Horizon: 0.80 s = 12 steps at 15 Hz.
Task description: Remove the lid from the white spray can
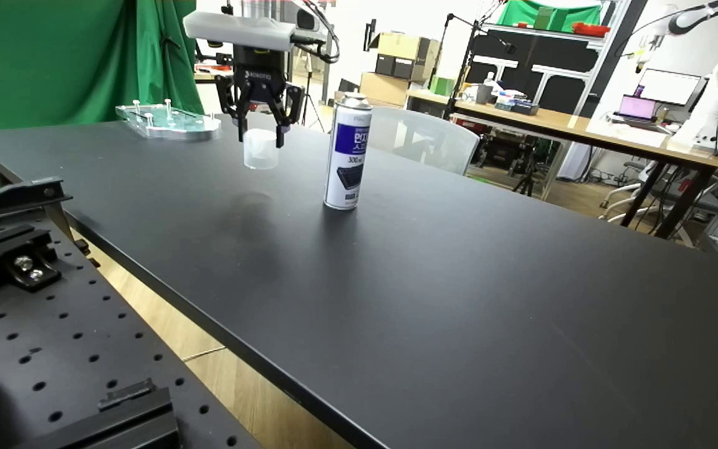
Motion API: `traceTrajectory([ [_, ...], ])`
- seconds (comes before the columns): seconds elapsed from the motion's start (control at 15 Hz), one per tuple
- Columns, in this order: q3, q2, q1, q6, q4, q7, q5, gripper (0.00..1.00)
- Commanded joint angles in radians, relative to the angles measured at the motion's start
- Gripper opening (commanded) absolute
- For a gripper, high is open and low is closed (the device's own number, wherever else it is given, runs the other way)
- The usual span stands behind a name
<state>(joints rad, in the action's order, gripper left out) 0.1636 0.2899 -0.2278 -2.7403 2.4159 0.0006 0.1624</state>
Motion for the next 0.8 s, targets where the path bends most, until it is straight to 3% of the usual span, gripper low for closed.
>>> traceTrajectory([
  [0.0, -0.044, 0.001, -0.017, 0.006, -0.006, 0.042, 0.052, 0.40],
  [0.4, -0.119, 0.052, -0.042, 0.009, -0.030, 0.095, 0.154, 0.40],
  [0.73, -0.122, 0.087, -0.057, 0.009, -0.046, 0.082, 0.162, 0.40],
])
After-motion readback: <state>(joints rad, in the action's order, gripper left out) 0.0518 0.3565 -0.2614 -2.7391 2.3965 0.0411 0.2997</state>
